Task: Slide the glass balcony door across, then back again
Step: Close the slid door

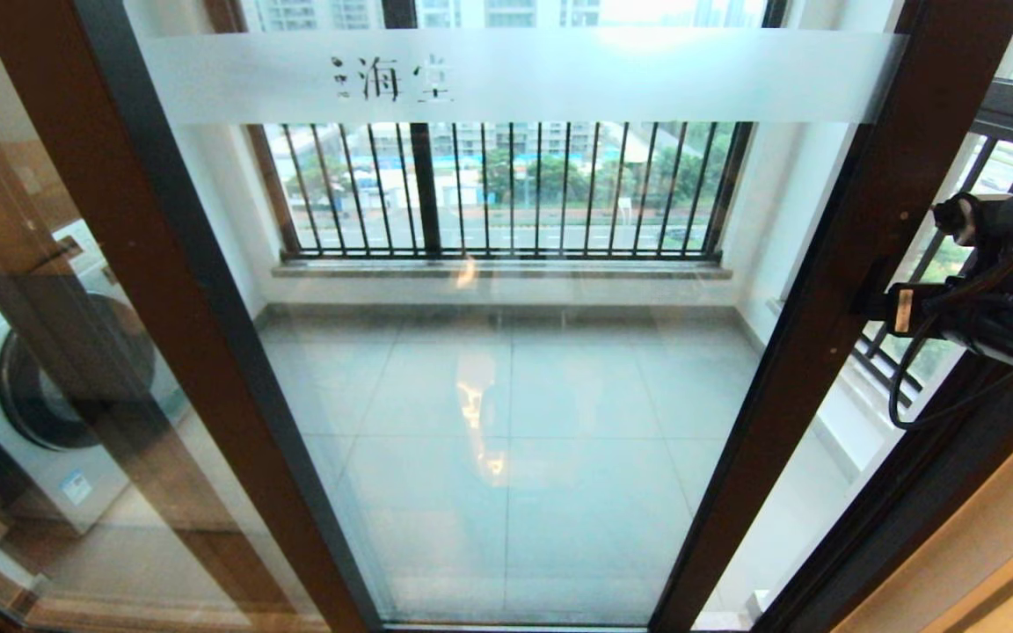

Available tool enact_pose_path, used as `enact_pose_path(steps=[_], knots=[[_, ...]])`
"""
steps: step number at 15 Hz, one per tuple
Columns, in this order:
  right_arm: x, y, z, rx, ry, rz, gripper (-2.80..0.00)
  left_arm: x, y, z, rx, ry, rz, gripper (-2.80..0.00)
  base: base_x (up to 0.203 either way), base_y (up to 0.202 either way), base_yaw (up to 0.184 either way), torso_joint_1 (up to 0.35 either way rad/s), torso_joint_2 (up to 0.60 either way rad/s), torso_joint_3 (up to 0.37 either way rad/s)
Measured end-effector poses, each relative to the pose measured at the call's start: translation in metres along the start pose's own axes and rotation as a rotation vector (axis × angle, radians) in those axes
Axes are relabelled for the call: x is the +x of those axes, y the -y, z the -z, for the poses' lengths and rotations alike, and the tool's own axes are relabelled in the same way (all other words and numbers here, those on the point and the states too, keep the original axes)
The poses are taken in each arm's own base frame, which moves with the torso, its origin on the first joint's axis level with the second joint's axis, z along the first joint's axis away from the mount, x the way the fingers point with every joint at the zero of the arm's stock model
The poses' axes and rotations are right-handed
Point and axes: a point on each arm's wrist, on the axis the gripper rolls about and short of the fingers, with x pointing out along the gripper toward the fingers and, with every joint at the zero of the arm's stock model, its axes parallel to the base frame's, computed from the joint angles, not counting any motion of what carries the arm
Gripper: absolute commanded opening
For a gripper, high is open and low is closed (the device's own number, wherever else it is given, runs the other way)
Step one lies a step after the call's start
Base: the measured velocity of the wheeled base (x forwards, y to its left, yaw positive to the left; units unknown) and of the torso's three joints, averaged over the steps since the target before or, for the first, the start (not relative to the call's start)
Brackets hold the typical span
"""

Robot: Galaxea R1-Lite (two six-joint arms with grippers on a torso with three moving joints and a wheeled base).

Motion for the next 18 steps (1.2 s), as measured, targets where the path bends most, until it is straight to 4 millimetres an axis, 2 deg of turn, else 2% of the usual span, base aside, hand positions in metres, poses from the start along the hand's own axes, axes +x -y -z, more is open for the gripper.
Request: enact_pose_path(steps=[14,18], knots=[[0.015,0.015,0.001,0.010,-0.011,0.062,0.00,0.000,0.000,0.000,0.000,0.000,0.000,-2.80,0.000,0.000,0.000,0.000,0.00,0.000],[0.020,0.027,0.001,0.021,-0.012,0.092,0.00,0.000,0.000,0.000,0.000,0.000,-0.001,-2.80,0.000,0.000,0.000,0.000,0.00,0.000]])
